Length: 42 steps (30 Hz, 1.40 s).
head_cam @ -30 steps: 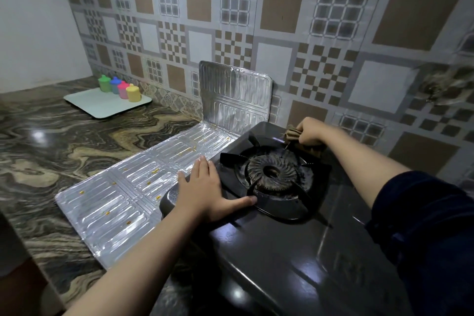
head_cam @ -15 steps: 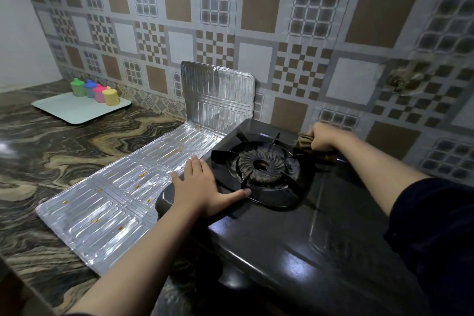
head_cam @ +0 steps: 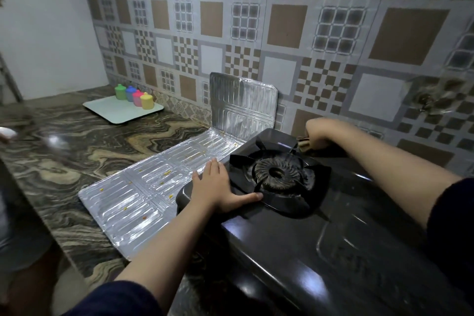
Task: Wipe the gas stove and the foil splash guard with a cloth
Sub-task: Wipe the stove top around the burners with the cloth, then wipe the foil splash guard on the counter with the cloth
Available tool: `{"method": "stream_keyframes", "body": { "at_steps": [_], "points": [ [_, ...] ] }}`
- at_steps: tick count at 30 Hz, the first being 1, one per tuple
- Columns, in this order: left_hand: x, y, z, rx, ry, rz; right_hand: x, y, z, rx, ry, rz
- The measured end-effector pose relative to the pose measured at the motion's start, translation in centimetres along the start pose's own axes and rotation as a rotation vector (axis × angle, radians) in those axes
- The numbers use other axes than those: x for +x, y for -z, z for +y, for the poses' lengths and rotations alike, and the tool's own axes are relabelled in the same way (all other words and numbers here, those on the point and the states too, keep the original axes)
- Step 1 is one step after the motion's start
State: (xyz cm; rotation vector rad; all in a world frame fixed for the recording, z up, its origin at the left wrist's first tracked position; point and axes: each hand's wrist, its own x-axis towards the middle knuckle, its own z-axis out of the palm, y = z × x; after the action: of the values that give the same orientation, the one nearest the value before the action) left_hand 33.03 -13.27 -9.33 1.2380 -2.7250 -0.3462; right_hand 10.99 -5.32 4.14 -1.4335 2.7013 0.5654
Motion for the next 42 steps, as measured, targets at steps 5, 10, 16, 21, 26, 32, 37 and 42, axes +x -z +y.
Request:
{"method": "stream_keyframes", "body": {
  "at_steps": [5, 10, 16, 21, 26, 32, 37, 42],
  "points": [
    [0.6, 0.5, -0.5, -0.193, -0.052, -0.033, -0.6, 3.3, -5.1, 0.149, 0.215, 0.013],
    [-0.8, 1.5, -3.2, -0.511, -0.122, 0.185, 0.2, 6.2, -11.9, 0.243, 0.423, 0.044],
    [-2.8, -1.5, -15.0, -0.445, 0.081, 0.315, 3.9, 6.4, -23.2, 0.274, 0.591, 0.010],
    [-2.7, -2.7, -27.6, -0.113, 0.243, 0.037, 7.2, 4.8, -33.9, 0.213, 0.727, -0.039],
    [-2.6, -2.2, -33.7, -0.054, 0.370, -0.249, 10.1, 1.7, -43.7, 0.236, 0.835, 0.053],
    [-1.1, -3.1, -36.6, -0.012, 0.302, -0.315, 13.0, -1.3, -50.8, 0.195, 0.896, 0.160],
    [-1.2, -3.8, -37.0, -0.040, 0.322, -0.324, 14.2, -4.9, -52.2, -0.085, 0.986, 0.069],
    [-1.0, -3.8, -37.0, -0.013, 0.352, -0.339, 13.8, -4.9, -50.9, -0.210, 1.094, 0.066]
  ]
}}
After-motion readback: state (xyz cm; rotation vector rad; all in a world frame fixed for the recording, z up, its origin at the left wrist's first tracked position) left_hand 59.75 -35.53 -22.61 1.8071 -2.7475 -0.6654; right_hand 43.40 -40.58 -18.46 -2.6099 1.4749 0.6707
